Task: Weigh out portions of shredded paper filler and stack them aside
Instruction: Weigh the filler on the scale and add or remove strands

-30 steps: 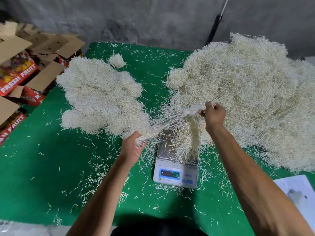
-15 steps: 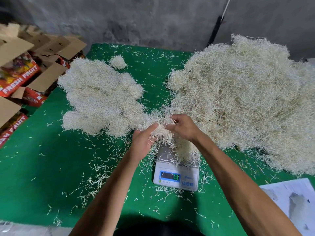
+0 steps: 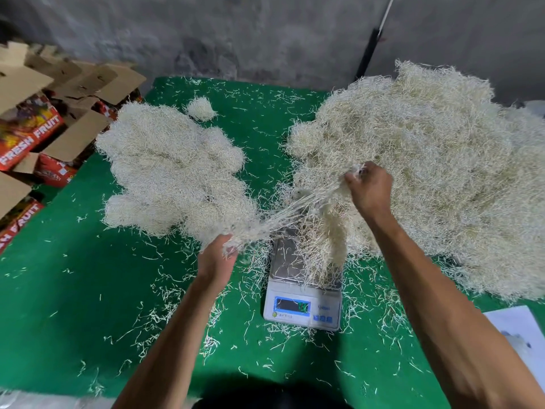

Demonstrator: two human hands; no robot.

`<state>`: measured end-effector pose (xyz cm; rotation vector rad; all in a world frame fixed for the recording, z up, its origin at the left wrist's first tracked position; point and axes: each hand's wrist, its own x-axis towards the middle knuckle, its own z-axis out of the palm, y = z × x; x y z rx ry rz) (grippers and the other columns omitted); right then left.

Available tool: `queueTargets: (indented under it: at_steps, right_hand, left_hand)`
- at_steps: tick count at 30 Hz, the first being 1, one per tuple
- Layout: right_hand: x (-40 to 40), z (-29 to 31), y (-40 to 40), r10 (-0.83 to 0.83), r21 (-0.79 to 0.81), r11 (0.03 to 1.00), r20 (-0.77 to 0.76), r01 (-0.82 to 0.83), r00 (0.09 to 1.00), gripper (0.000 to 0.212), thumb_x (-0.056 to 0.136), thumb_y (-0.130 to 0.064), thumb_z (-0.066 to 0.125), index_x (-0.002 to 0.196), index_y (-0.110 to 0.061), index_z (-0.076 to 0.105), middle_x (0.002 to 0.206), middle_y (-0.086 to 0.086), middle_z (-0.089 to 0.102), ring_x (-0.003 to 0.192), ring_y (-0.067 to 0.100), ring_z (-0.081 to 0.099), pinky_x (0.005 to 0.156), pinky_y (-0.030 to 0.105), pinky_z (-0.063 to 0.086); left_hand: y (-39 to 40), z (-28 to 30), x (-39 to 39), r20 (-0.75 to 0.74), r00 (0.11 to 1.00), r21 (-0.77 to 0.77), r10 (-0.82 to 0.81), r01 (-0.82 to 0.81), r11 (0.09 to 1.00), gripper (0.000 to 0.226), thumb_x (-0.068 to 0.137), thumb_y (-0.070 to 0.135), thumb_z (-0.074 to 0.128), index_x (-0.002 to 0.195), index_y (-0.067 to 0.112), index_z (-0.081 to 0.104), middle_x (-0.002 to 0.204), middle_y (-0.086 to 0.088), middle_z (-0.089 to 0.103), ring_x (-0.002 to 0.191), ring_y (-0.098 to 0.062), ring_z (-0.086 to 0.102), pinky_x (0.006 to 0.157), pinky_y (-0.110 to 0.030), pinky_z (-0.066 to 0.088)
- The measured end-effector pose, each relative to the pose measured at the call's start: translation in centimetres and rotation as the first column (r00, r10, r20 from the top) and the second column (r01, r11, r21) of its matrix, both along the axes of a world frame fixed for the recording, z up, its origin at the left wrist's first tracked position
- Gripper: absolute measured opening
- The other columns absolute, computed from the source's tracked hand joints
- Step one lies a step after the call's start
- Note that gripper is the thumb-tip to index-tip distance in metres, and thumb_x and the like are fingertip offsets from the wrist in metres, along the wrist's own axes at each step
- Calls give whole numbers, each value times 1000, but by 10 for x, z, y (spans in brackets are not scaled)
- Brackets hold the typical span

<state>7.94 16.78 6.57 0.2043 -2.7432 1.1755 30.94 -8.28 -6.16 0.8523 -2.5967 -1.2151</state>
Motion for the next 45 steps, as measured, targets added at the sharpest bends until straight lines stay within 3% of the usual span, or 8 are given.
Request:
queueTargets:
  at_steps: [5,8,11,19,23,30,36,45]
  right_hand:
    - [-8,13,13,-81,-125,989,-21,78,996,37,94,-23,75,73,-20,44,70,-3,45,58,13,38,58,29,41]
    - [1,18,10,-39,-227,973,21,43,999,23,97,-25,71,82,-10,61,80,10,65,64,21,56,62,42,52]
    - [10,16,6,164,-361,929,202,-82,966,24,97,-23,70,97,1,71,88,20,73,64,26,59,51,33,50]
    - [32,-27,28,249,220,897,465,-383,849,47,95,-56,62,84,-12,53,74,3,50,64,16,47,69,30,45]
    - [35,-22,36,162,336,903,308,-267,937,73,90,-85,26,68,-17,44,61,0,44,52,15,40,74,32,50]
    - [31,-20,36,29,132,991,48,-35,998,100,104,-69,6,90,5,71,102,24,74,80,35,73,71,24,50]
    - [37,-28,35,70,97,992,73,-77,995,97,107,-62,8,82,12,66,109,30,72,85,42,73,81,43,60]
    - [45,-42,40,36,85,995,92,-44,995,86,109,-58,13,86,8,63,101,27,73,84,38,72,77,43,60]
  left_hand:
    - [-18,-30,20,124,984,0,126,-127,992,37,103,20,55,131,-4,52,122,-28,63,106,-33,64,93,-46,56]
    - [-21,-40,31,174,957,111,230,-252,961,29,104,20,50,122,-3,55,98,-22,65,80,-31,68,63,-38,62]
    - [-20,-42,28,215,943,129,253,-284,950,26,103,14,52,121,-5,55,91,-17,61,60,-15,56,38,-17,42]
    - [-14,-32,10,121,954,124,275,-289,949,44,94,7,65,132,-5,48,112,-20,61,98,-30,65,83,-42,60]
    - [-11,-24,6,75,948,233,310,-319,919,49,89,-3,68,135,-4,49,101,-13,64,76,-14,65,54,-18,54]
    - [-8,-18,-7,47,851,696,522,-403,594,50,84,-14,66,131,-6,51,99,-19,65,69,-18,61,46,-16,47]
    - [2,-9,-14,75,802,858,593,-355,371,55,84,-16,67,134,-3,50,97,-12,62,77,-16,64,52,-15,52]
    - [9,-3,-18,89,720,960,688,-247,134,54,88,-16,63,137,0,49,110,-8,51,94,-18,60,57,1,46]
